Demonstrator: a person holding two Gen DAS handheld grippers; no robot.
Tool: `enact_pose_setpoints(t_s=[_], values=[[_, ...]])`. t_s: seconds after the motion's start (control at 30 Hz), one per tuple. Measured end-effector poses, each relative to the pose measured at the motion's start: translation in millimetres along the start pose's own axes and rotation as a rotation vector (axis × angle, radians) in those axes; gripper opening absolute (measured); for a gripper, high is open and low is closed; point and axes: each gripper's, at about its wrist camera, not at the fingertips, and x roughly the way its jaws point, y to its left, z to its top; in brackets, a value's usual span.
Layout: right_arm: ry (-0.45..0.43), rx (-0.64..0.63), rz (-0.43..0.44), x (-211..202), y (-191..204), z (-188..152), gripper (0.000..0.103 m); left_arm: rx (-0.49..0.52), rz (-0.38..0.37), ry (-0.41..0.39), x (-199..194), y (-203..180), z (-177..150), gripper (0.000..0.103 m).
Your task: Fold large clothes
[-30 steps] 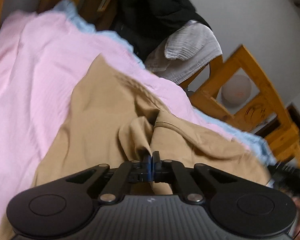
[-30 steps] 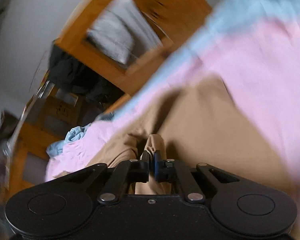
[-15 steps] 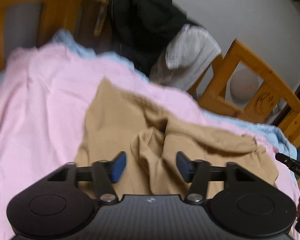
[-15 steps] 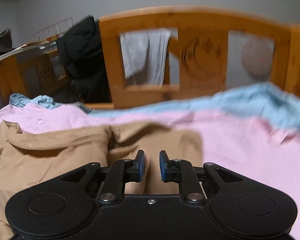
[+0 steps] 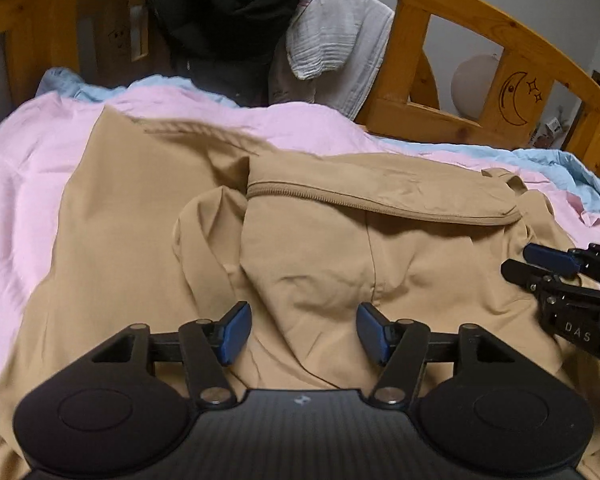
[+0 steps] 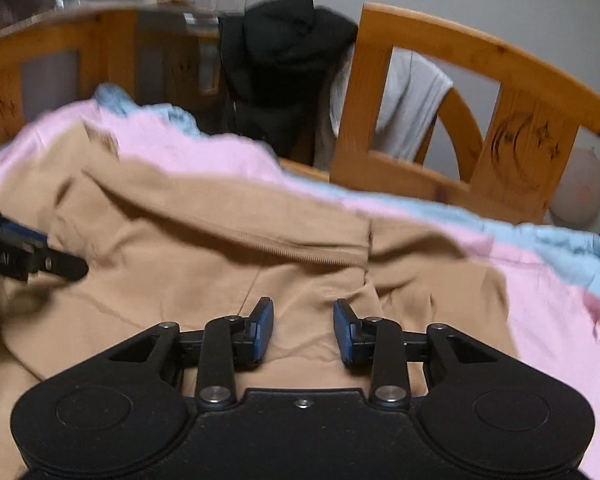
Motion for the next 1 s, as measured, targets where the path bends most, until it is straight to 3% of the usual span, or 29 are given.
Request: enact_pose_setpoints(t_s=[0.1,0.17,0.23,0.47,0.63,0.8,1.0], values=[[-0.010,0.047,0.016,-11.8,-4.1,7.0,0.037,-0.015,-0.011,0.012,-8.1,3.3,2.7,0.064],[-0.043,0.064,0.022,-31.2,-6.5,10.6,0.043,-0.048,-0.014,0.000,-20.5,6.7,3.1,0.071],[-0.068,0.063,0.035,-47.5,-6.3,13.5,0.053,-0.076,-0.020,-0.034,-38.4,14.6,0.7,0.084],[-0.126,0.012,0.060,-117.3,-5.4,-0.4,0.072,-0.035,-0.038,-0.120,-107.3,23.9,-20.3,0.098],[-0.152,-0.048,0.090,-175.5,4.6,-26.6,0.084,0.021,-0.032,-0.162,-165.2,14.3,-52.1,0.102],[-0.167,-0.116,0.109,-237.4,21.8,-63.6,0.098,0.089,-0.025,-0.124,-213.9,1.5,-98.5,0.102],[-0.132,-0.144,0.119,-300.8,43.1,-115.2,0.102,0.117,-0.063,-0.089,-252.4,-16.1,-161.3,0.102]])
